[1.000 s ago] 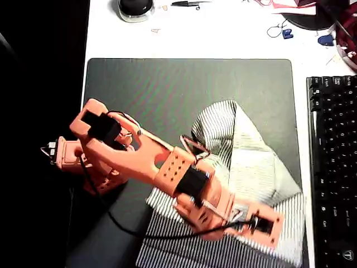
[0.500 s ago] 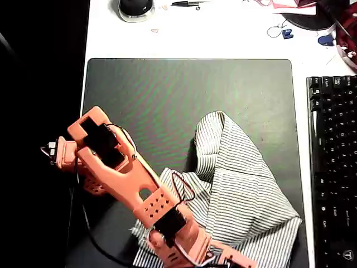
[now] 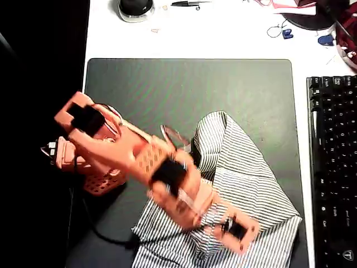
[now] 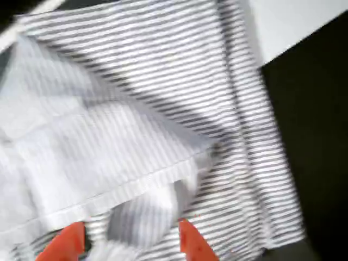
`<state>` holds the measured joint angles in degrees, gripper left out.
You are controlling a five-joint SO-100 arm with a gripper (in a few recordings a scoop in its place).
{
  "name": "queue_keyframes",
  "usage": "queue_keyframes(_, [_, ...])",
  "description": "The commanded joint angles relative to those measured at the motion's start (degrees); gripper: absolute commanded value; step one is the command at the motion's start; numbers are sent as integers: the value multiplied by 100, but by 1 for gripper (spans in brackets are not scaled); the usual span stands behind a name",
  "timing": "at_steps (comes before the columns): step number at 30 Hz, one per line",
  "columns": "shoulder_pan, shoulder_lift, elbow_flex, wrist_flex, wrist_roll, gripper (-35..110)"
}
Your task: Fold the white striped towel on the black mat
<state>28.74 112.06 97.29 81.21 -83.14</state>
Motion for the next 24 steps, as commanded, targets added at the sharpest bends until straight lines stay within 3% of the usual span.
queue_keyframes(1, [-1028, 501, 88, 220, 1292, 21])
queue_keyframes(6, [-2206, 756, 1020, 176, 3551, 19])
queue_keyframes(10, [-2733, 615, 1608, -308, 4570, 19])
queue_keyframes(16, [-2777, 343, 2057, -1327, 4983, 23])
queue_keyframes(24, [-2162, -18, 1600, -1266, 4772, 23])
